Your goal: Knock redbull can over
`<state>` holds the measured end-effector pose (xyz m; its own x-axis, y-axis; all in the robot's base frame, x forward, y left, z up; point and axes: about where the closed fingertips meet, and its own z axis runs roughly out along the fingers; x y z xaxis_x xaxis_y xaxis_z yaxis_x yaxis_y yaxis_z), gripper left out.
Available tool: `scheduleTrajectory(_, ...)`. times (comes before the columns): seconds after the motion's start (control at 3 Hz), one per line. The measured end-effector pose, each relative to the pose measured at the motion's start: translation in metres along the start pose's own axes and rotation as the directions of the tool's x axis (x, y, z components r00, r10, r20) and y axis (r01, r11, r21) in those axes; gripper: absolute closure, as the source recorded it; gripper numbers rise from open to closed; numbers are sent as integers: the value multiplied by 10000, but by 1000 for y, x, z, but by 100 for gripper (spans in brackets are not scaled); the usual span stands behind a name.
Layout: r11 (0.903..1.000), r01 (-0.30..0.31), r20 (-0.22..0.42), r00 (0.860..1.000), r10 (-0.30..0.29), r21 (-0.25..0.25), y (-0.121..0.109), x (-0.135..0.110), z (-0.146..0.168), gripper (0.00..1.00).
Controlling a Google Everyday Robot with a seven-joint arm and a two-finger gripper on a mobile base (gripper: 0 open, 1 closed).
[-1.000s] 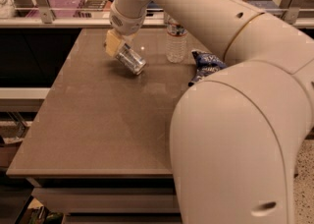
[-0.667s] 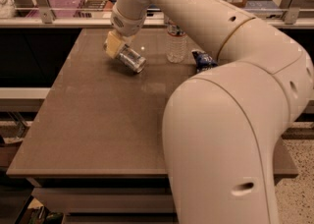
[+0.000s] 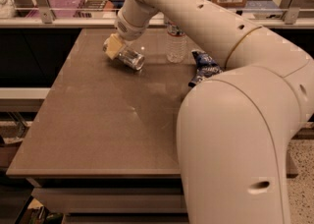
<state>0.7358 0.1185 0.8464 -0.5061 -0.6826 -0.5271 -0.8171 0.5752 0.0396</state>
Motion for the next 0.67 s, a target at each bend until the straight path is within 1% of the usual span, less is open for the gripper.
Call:
scheduleTrajectory(0.33,9998,-156,876,9960,146,115,0,-4,12,100)
scheduleTrajectory(0.67,9995,-192,1296,9914,157,260,3,-6,25,100)
